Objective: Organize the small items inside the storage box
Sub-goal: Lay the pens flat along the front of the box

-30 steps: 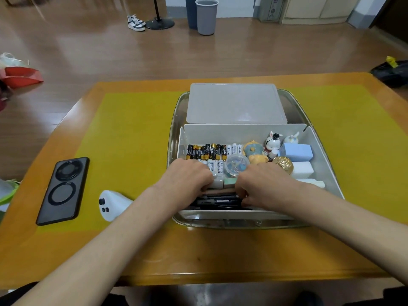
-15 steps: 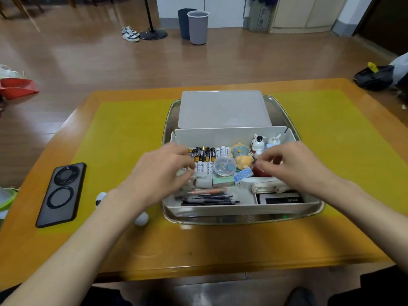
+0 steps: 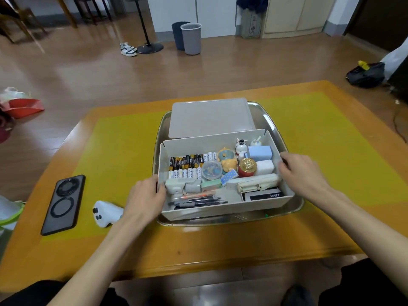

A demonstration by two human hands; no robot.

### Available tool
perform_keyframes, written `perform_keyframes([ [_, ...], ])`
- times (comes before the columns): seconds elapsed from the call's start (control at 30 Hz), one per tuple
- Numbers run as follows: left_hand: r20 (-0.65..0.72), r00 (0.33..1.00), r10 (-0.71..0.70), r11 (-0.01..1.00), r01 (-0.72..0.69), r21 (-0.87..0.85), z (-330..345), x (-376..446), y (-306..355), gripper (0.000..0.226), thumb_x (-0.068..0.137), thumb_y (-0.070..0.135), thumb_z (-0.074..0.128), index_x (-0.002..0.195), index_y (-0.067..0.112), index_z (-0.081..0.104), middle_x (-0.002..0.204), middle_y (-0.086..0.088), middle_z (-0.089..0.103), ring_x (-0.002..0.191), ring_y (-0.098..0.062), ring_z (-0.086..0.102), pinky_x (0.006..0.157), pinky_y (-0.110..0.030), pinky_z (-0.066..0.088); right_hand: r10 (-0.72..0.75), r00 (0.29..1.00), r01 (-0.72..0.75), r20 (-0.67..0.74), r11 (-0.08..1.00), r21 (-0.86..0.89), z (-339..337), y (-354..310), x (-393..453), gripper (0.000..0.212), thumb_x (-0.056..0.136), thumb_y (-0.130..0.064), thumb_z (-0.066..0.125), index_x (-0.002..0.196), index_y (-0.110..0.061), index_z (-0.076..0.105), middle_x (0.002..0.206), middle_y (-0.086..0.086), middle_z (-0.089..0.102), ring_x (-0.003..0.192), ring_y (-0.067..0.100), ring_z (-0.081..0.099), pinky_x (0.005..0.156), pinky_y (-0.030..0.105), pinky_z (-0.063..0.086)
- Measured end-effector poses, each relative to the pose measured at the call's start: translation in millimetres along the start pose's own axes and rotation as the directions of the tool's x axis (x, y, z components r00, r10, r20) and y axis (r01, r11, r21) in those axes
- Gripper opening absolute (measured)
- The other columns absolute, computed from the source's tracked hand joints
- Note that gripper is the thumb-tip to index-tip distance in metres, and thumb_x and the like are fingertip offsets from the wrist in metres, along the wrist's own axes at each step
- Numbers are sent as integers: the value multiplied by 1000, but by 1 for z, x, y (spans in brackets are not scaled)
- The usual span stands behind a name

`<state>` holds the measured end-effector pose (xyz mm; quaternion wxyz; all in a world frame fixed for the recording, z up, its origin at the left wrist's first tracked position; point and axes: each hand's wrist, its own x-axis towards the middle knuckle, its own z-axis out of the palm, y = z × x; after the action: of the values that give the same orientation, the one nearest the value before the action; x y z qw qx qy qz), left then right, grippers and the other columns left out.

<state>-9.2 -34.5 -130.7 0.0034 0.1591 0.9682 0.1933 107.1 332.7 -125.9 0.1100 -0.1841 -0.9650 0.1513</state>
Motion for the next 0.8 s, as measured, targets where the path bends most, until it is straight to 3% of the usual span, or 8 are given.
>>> perform_keyframes([
  [0.13, -13, 1000, 2, 999, -2, -43, 3, 4, 9, 29, 98, 19, 47, 69, 15, 48, 58, 0, 51, 54, -20, 46, 48, -34, 23, -11, 1000, 11, -13, 1000, -7, 1, 2, 6, 33, 97, -18, 42, 65, -19, 35, 60, -5, 41, 59, 34, 45, 51, 38, 23],
  [0.23, 29, 1000, 8, 1000, -8, -12, 0, 6, 7, 28, 98, 27, 45, 74, 16, 53, 61, -3, 56, 58, -25, 52, 48, -34, 30, 5, 1000, -5, 6, 1000, 16, -1, 8, 8, 29, 94, -20, 44, 66, -17, 39, 58, 0, 45, 58, 35, 47, 47, 36, 23],
  [0.33, 42, 999, 3, 996, -7, 86, -12, 13, 3, 36, 94, 47, 44, 72, 21, 54, 61, 2, 61, 59, -24, 57, 47, -30, 35, 53, 996, -56, 65, 998, 38, -13, 9, 17, 23, 91, -32, 46, 71, -24, 52, 64, 0, 56, 64, 33, 54, 52, 36, 39],
  [0.4, 39, 999, -11, 997, 9, 73, -27, 29, 1, 32, 91, 54, 41, 80, 29, 58, 70, 6, 67, 66, -26, 62, 55, -30, 45, 88, 992, -92, 88, 995, 44, -25, 7, 32, 22, 93, -41, 45, 84, -31, 62, 76, -2, 64, 74, 31, 60, 60, 37, 47],
  [0.47, 54, 998, -33, 999, 32, 32, -43, 54, 2, 31, 89, 54, 41, 91, 34, 63, 78, 6, 71, 72, -27, 65, 66, -34, 53, 88, 992, -98, 95, 990, 106, -34, 4, 52, 29, 94, -43, 45, 80, -25, 63, 73, -1, 66, 72, 28, 60, 57, 34, 42],
  [0.6, 116, 992, -53, 992, 66, -112, -59, 118, 11, 25, 90, 38, 48, 94, 25, 69, 91, -3, 73, 83, -30, 68, 79, -43, 57, 109, 981, -149, 158, 950, 274, -36, -7, 108, 33, 92, -33, 50, 73, -8, 62, 65, 6, 63, 63, 27, 53, 58, 35, 35],
  [0.73, 200, 974, -102, 971, 141, -191, -45, 181, 17, 21, 93, 25, 53, 101, 15, 70, 98, -10, 71, 92, -34, 67, 80, -46, 58, 187, 959, -256, 214, 895, 365, -19, -15, 168, 37, 93, -24, 53, 100, 10, 65, 87, 28, 67, 73, 22, 48, 65, 40, 39],
  [0.8, 225, 963, -146, 948, 201, -247, -32, 209, 14, 22, 94, 21, 53, 103, 9, 68, 96, -13, 68, 88, -36, 66, 74, -45, 57, 235, 944, -309, 233, 876, 371, -5, -17, 196, 37, 94, -21, 53, 103, 13, 65, 92, 29, 67, 76, 23, 49, 66, 40, 39],
])
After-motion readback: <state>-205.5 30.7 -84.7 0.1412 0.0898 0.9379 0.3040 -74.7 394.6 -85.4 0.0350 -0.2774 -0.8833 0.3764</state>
